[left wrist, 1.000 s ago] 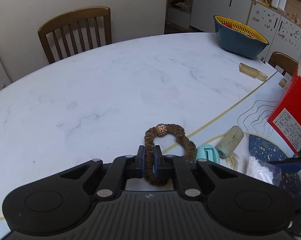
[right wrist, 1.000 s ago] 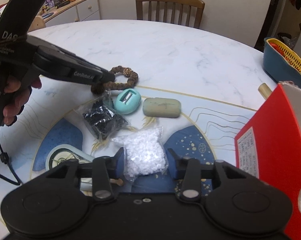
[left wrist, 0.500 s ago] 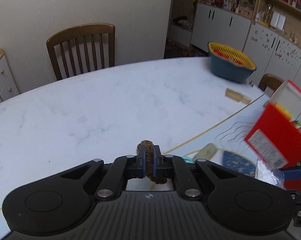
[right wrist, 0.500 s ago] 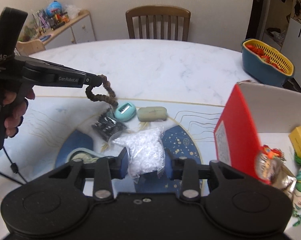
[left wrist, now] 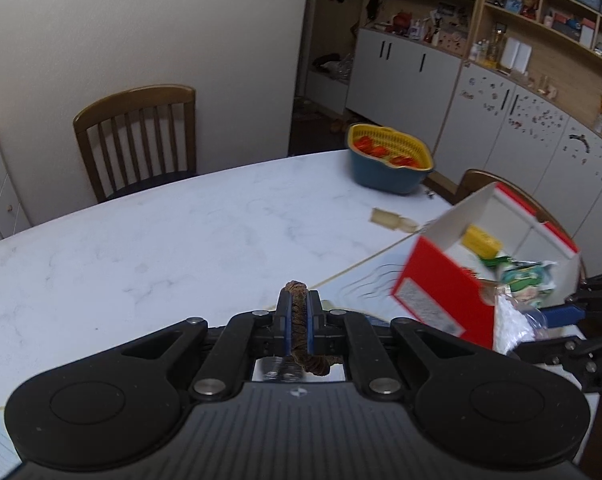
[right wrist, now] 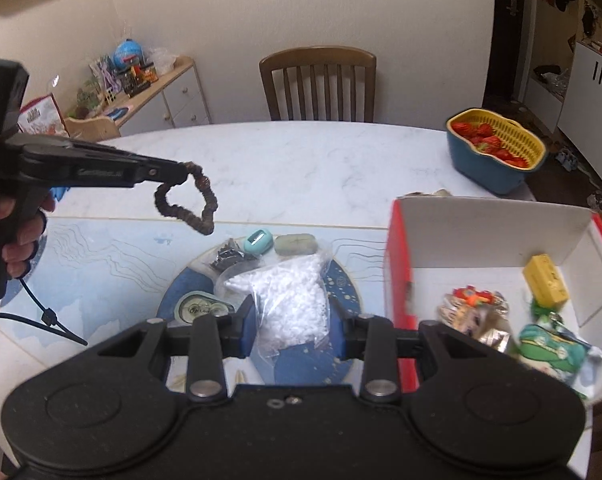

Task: Organize objects
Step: 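Carry the scrunchie and white bead bag into the shoebox and release both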

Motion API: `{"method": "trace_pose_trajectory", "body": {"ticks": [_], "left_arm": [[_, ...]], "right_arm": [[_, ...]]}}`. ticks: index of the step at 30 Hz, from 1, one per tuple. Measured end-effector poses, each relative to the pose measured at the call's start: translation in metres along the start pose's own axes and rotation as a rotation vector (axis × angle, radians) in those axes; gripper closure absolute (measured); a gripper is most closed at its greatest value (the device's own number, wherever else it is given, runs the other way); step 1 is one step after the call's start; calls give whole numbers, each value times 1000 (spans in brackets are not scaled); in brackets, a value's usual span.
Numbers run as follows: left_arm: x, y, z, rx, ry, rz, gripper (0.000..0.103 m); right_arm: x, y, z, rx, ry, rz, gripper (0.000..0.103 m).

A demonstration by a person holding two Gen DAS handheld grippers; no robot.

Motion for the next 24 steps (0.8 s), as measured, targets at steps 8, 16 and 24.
{"method": "trace_pose_trajectory", "body": {"ticks": [8, 16, 24], "left_arm": [[55, 8, 13, 11, -54, -14, 97], [123, 14, -8, -12, -108, -57, 97], [189, 29, -42, -35, -144, -109, 97]], "right_arm": [[47, -11, 37, 22, -37, -12, 69], [108, -18, 58, 43, -98, -42, 69], [157, -19, 62, 53, -145, -24, 69]]}}
Point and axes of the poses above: each gripper's, at about its wrist camera, not at the fingertips, and z roughly against the way its jaws point, x to its right, y to its top, the point moved 2 cm from there along -z, roughly the way its jaws point
